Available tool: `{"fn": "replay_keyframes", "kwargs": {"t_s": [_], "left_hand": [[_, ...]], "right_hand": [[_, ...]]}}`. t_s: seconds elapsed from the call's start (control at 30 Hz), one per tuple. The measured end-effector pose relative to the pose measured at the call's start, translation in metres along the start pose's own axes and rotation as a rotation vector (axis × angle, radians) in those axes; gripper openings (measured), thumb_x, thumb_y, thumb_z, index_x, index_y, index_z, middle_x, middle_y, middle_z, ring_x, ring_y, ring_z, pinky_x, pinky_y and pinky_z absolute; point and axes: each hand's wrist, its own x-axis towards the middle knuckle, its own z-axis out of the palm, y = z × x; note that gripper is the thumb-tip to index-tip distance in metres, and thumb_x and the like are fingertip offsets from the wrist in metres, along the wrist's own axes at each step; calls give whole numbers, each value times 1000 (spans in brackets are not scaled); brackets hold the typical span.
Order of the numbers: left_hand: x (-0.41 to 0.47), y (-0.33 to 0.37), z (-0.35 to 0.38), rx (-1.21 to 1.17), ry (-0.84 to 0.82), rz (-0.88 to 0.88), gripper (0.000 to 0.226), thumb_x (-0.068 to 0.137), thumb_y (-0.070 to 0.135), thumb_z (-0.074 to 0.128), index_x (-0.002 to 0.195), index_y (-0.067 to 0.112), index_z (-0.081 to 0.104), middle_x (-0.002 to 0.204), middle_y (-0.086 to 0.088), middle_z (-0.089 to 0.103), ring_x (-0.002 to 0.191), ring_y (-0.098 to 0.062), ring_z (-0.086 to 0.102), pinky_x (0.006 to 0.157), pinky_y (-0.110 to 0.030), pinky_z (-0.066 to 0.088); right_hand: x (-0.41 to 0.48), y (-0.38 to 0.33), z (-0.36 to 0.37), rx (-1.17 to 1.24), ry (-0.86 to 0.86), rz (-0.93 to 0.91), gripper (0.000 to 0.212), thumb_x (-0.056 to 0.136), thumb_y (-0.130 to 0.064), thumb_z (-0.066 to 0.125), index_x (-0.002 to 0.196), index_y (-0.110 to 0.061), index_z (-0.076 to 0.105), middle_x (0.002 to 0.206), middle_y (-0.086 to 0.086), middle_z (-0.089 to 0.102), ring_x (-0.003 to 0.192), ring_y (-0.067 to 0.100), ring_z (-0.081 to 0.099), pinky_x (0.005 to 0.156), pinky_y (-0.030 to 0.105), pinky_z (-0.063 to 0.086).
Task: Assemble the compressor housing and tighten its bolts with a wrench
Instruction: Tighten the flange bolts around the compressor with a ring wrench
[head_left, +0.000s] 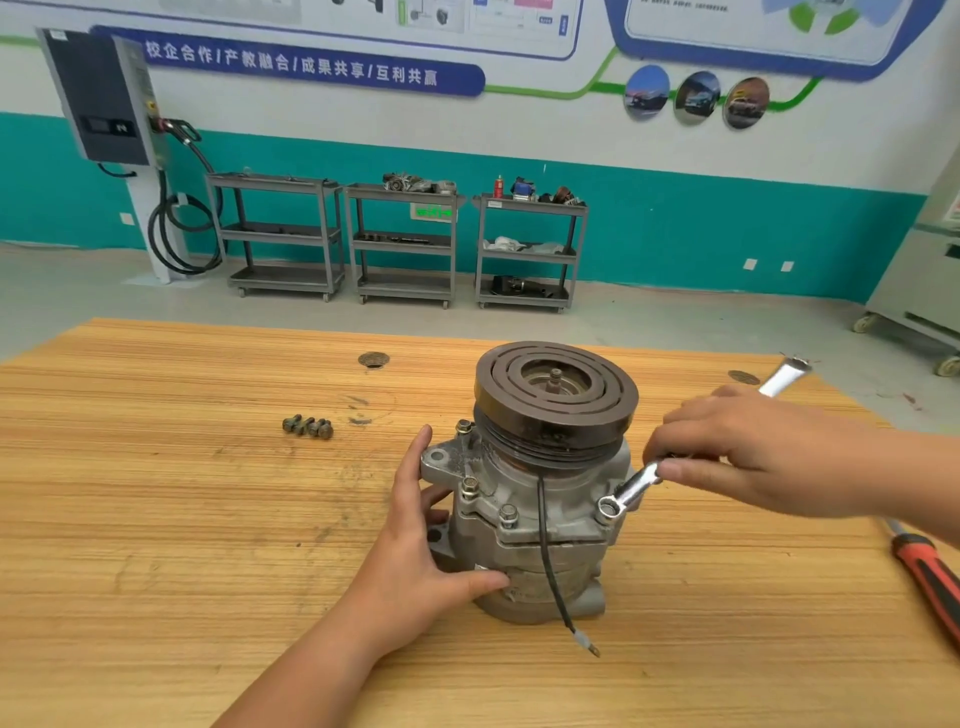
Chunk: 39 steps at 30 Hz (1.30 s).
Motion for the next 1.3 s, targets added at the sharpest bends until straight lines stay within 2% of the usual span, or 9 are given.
{"fn": "replay_keyframes", "kwargs": {"t_s": [0.23,0.4,0.5,0.7,0.93,1.0,1.1,1.2,1.3], "left_hand": [[0,1,1,6,2,7,126,49,50,89,126,76,-8,141,8,38,124,1,44,82,-3,38],[0,1,0,-6,-4,9,127,53,42,91,126,77,-7,145,4,36,125,-1,43,87,-8,35],[0,2,1,-13,-7,6,124,48,49,86,125,78,-7,143,9,35,125,2,43,85,-5,36],[0,1,1,-12,-9,8,127,50,46,90,125,78,-8,130,20,36,115,16,40,82,-3,36],[-1,3,2,0,1,51,126,45,58,85,132,72,-6,146,9,36,129,0,44,104,-22,40],[-1,3,1,2,2,57,127,46,56,86,132,71,-6,149,6,34,131,-5,43,106,-31,40],[-1,4,1,-1,-2,57,127,45,54,87,132,72,-5,148,0,37,131,-8,45,107,-33,41],[0,4,3,-40,7,64,127,45,48,87,133,71,-2,143,-2,44,128,-8,48,102,-25,44],[0,5,4,-2,1,113,126,46,56,85,135,69,-4,152,17,28,137,-4,36,110,-31,35]], "right_hand": [[25,-2,-32,73,-403,69,57,70,-74,22,100,-42,59,98,-16,61,95,4,55,88,32,46],[10,-10,-26,199,-402,166,35,72,-69,26,83,-51,55,82,-24,59,79,-8,52,69,10,40],[-1,-13,-20,351,-395,228,34,77,-65,33,77,-42,59,58,-16,54,55,0,47,57,13,39],[-19,-53,3,1450,-593,466,30,83,-39,53,69,-14,62,62,11,66,50,19,65,44,24,52],[0,-118,31,2399,35,551,29,81,-16,61,59,2,68,61,26,65,46,32,66,28,30,47],[3,-127,33,2661,150,430,21,53,1,86,61,7,67,58,27,64,45,35,65,24,35,44],[8,-139,36,2859,345,307,54,13,7,91,61,8,67,58,23,65,45,33,65,24,33,44],[20,-153,33,2847,540,344,17,75,-6,71,62,5,70,67,22,69,54,32,69,31,31,49],[36,-158,46,2917,696,311,44,94,-27,40,78,5,66,82,25,70,64,33,71,40,34,54]]}}
